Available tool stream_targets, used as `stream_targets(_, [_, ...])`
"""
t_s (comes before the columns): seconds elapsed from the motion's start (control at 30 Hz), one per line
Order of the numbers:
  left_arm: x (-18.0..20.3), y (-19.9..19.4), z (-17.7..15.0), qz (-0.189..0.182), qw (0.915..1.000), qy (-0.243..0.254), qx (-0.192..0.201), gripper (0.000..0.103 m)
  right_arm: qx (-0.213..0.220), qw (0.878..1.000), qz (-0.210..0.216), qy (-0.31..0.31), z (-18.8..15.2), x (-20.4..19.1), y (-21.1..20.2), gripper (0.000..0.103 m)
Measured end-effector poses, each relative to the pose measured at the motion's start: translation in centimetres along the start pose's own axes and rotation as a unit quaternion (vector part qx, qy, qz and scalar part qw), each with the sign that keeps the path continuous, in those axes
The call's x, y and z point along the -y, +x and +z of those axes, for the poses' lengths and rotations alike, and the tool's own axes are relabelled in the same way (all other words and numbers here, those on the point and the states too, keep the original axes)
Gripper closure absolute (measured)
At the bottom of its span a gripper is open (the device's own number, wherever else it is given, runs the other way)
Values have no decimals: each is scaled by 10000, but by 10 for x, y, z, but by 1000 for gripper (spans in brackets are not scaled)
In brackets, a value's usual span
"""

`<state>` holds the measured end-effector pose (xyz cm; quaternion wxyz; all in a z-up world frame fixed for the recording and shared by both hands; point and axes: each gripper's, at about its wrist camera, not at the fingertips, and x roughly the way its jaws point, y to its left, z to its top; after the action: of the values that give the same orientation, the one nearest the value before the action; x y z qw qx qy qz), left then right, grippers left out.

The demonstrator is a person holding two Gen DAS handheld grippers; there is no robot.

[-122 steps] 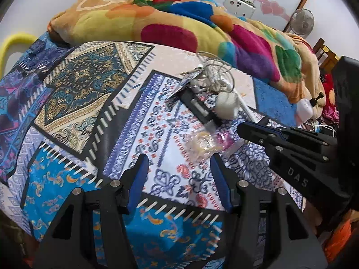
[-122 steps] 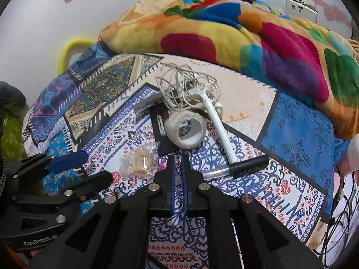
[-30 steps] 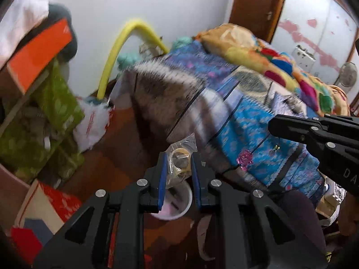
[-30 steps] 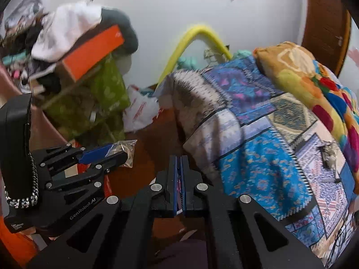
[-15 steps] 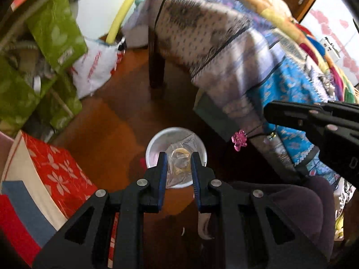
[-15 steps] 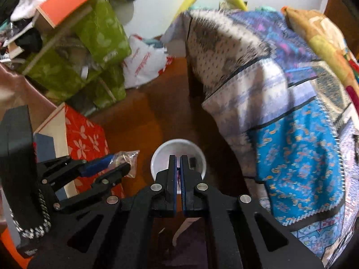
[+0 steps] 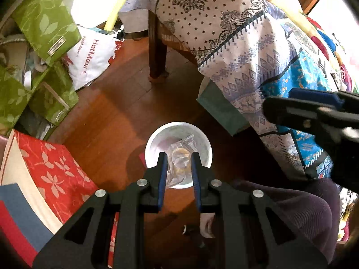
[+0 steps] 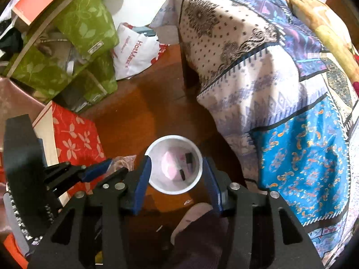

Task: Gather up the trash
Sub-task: 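Open the left tool to drop the bag into the bin, then move both open tools back over the bed toward the remaining items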

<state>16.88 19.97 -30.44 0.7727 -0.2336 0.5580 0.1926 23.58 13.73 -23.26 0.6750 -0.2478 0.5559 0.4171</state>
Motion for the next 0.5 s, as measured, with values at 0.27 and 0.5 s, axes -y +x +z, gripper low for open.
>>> stream_targets(0.27, [10, 10, 15, 206, 9996, -96, -147, 65, 341, 9993, -173, 48, -8, 15, -30, 59])
stream_targets(0.5, [28, -23, 19, 220, 9997, 110, 98, 65, 655, 9972, -264, 236, -27, 32, -65, 59])
